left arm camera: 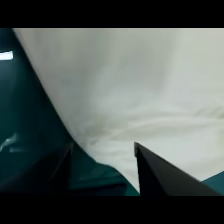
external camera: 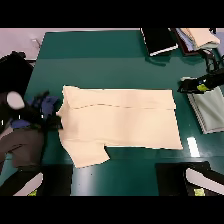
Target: Fold the shirts.
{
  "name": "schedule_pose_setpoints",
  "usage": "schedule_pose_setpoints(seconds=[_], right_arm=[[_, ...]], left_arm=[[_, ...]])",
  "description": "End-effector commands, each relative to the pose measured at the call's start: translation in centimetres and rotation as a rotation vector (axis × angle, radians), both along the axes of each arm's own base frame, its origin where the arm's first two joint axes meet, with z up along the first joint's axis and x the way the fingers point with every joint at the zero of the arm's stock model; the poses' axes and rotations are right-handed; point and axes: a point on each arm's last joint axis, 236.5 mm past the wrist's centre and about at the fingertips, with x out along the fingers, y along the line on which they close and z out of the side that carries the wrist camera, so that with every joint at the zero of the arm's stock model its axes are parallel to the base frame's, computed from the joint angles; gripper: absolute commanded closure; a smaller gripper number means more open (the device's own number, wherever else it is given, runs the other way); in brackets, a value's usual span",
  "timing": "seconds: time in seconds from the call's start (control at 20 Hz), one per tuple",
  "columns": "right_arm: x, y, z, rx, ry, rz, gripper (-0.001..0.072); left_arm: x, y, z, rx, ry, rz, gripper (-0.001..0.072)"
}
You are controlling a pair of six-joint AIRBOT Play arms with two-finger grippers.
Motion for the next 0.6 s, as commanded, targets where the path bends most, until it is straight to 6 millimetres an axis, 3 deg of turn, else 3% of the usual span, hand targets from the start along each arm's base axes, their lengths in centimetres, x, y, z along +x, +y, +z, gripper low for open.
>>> schedule_pose_setpoints(seconds=[0.0,0.15,0.4,0.55], right_arm=[[-0.1,0.1,0.5,0.0,-0.014,0.001,0.0261],[-0.1,0.1,0.5,0.0,-0.014,0.001,0.026],[-0.3,0.2,0.5,0.001,-0.005,0.004,0.0261],[-0.4,0.2,0.4,0.002,-0.001,0.004,0.0262]], left_arm=[[-6.2,-0.9,-3.0,-0.039,0.088,0.068,0.0241],[-6.9,-2.7,-4.0,-0.126,0.061,0.11,0.0241],[-6.1,-3.5,-5.4,-0.169,0.015,0.159,0.0241],[-4.8,-4.9,-4.9,-0.244,-0.034,0.194,0.0241]])
